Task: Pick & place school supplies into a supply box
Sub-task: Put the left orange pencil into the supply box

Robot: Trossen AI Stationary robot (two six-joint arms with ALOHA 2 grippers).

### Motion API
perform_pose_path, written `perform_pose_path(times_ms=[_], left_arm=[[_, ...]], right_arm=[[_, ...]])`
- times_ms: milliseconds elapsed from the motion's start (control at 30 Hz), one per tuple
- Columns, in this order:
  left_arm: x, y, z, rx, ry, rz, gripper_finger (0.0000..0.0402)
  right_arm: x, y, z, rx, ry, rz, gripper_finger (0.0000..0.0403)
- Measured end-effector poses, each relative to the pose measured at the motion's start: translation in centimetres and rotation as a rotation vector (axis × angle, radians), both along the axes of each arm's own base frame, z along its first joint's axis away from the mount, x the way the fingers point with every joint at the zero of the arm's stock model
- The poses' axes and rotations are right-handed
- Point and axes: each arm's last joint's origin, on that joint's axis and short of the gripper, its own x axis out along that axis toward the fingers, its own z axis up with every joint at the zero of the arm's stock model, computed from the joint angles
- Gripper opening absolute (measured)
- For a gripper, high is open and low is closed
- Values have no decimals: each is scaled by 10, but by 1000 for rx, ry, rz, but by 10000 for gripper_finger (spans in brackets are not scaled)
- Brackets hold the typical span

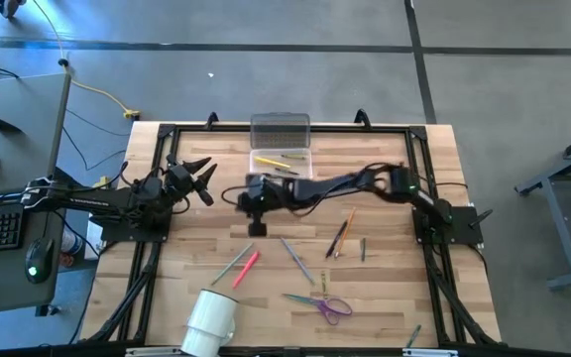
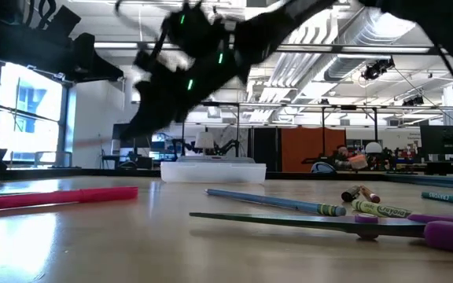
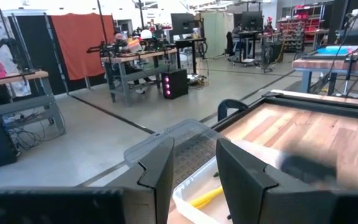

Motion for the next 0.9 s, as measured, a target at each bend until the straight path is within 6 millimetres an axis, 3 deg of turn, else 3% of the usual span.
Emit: perform_pose_path(times_ms=[100,233,300,500,600,700,800,900], left_arm=[[0,0,0,0,-1,2,156],[0,0,0,-12,-13,1,156],[0,0,0,-23,-23,1,156],[0,0,0,-25,-25,1,156],[0,0,0,-25,-25,1,156],[0,0,0,-29,-28,0,156],[0,0,0,-44,-40,-1,156],[0,0,-1,-56,-40,-7,156]], right_arm=[[-21,-3,36,-127,105,-74,7],[-54,-8,62,-292,290,-239,7],[-70,-13,66,-358,348,-310,10],[-111,-34,32,-365,423,-398,4],[-117,-47,17,-301,286,-380,7],[-121,-54,-1,-239,187,-253,11],[-123,-61,-5,-239,98,-196,12],[-127,-70,-8,-220,119,-234,16]])
